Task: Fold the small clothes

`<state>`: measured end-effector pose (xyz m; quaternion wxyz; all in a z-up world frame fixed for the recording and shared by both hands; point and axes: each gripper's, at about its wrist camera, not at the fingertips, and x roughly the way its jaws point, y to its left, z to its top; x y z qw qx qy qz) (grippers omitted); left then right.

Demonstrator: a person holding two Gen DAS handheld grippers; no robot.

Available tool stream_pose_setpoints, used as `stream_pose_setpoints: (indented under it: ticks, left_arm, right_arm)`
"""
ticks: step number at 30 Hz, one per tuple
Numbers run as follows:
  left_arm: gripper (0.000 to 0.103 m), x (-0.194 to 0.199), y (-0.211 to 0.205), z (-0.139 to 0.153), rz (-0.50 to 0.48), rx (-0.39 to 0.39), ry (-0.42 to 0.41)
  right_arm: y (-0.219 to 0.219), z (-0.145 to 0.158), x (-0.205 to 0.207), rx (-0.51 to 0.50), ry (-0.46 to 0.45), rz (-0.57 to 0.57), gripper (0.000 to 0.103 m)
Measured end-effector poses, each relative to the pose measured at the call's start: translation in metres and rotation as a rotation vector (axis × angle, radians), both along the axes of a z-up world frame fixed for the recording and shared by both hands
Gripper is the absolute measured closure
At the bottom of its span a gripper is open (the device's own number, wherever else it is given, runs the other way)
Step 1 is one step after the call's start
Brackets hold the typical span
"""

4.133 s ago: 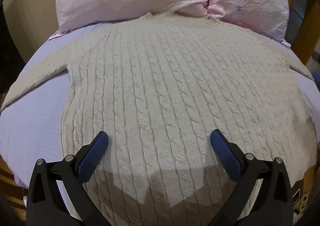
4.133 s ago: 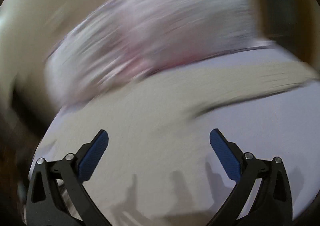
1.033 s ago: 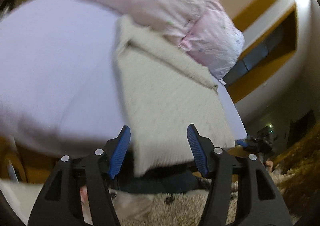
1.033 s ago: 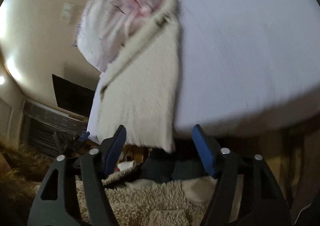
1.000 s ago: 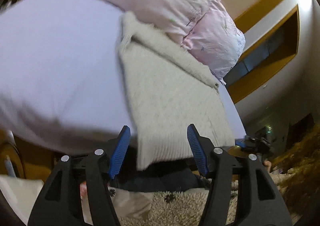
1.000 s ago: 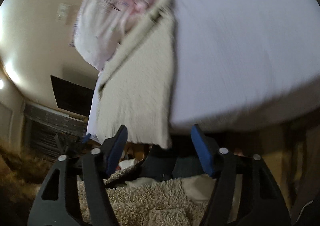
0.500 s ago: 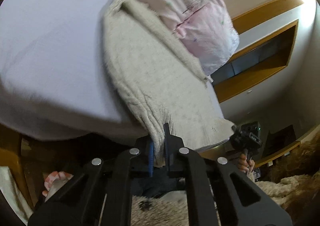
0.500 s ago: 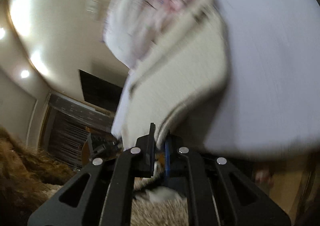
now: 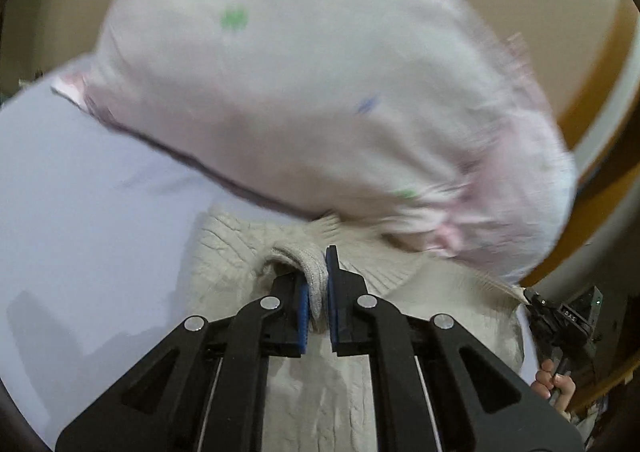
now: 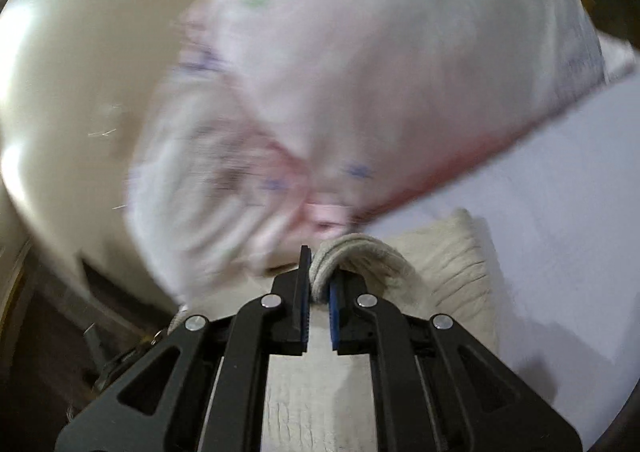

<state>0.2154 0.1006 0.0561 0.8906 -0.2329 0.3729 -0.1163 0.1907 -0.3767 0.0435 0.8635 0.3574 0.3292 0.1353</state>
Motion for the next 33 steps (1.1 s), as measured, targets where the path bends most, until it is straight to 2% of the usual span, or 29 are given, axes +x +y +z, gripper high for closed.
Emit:
stream_pose_setpoints:
  ticks: [2, 4, 5, 6, 7, 8, 9, 10, 11, 14, 17, 20, 25, 27, 29, 30, 31, 33]
  left_arm:
    - [0.096, 0.013, -0.005, -0.017, 0.022, 0.030, 0.058]
    - [0.096, 0.013, 0.000, -0.023, 0.021, 0.007, 0.089]
    - [0.092, 0.007, 0.008, -0.024, 0.013, -0.025, 0.097]
    - [0.082, 0.002, 0.014, -0.021, 0.011, -0.046, 0.095]
    - [0.075, -0.005, 0.021, -0.019, 0.013, -0.061, 0.090]
    - [0.053, -0.014, 0.030, -0.013, 0.025, -0.090, 0.075]
    - [0.033, -0.022, 0.038, -0.006, 0.041, -0.110, 0.055]
    - [0.028, -0.025, 0.042, -0.001, 0.053, -0.115, 0.040]
    - [0.028, -0.033, 0.050, 0.004, 0.063, -0.112, 0.028]
    - [0.029, -0.044, 0.060, -0.006, 0.040, -0.085, 0.089]
    - [0.039, -0.046, 0.061, -0.024, 0.015, -0.070, 0.150]
    - [0.046, -0.045, 0.053, -0.041, -0.003, -0.115, 0.190]
    - [0.053, -0.052, 0.044, -0.045, 0.066, -0.036, 0.167]
    - [0.062, -0.054, 0.042, -0.045, 0.106, -0.010, 0.169]
    - [0.065, -0.055, 0.039, -0.045, 0.125, 0.003, 0.171]
    - [0.071, -0.055, 0.038, -0.046, 0.127, 0.014, 0.177]
    - [0.085, -0.055, 0.037, -0.048, 0.109, -0.002, 0.191]
    - [0.087, -0.055, 0.031, -0.042, 0.083, -0.039, 0.202]
  right_arm:
    - [0.004, -0.019, 0.018, -0.021, 0.075, -0.031, 0.095]
    - [0.006, -0.027, 0.026, -0.090, 0.098, -0.069, 0.086]
    - [0.006, -0.028, 0.023, -0.091, 0.084, -0.077, 0.079]
    - [0.003, -0.026, 0.017, -0.081, 0.042, -0.098, 0.051]
    - [0.000, -0.026, 0.009, -0.088, 0.011, -0.134, 0.017]
    - [-0.007, -0.020, -0.007, -0.093, -0.046, -0.202, 0.008]
    - [-0.009, -0.016, -0.010, -0.085, -0.078, -0.226, 0.006]
    - [-0.014, -0.009, -0.021, -0.067, -0.130, -0.229, 0.006]
    - [-0.017, -0.006, -0.024, -0.061, -0.148, -0.216, 0.005]
    - [-0.017, 0.004, -0.031, -0.077, -0.196, -0.191, 0.005]
    - [-0.015, -0.002, -0.024, -0.050, -0.155, -0.142, 0.005]
    - [-0.014, -0.010, -0.023, -0.032, -0.118, -0.111, 0.005]
    - [-0.018, -0.012, -0.022, 0.033, -0.118, -0.092, 0.005]
    - [-0.023, -0.012, -0.023, 0.066, -0.118, -0.087, 0.005]
    - [-0.028, -0.010, -0.023, 0.100, -0.125, -0.075, 0.005]
    - [-0.030, -0.009, -0.024, 0.108, -0.132, -0.072, 0.005]
    - [-0.032, -0.007, -0.026, 0.113, -0.140, -0.068, 0.005]
    - [-0.038, -0.002, -0.029, 0.112, -0.162, -0.063, 0.005]
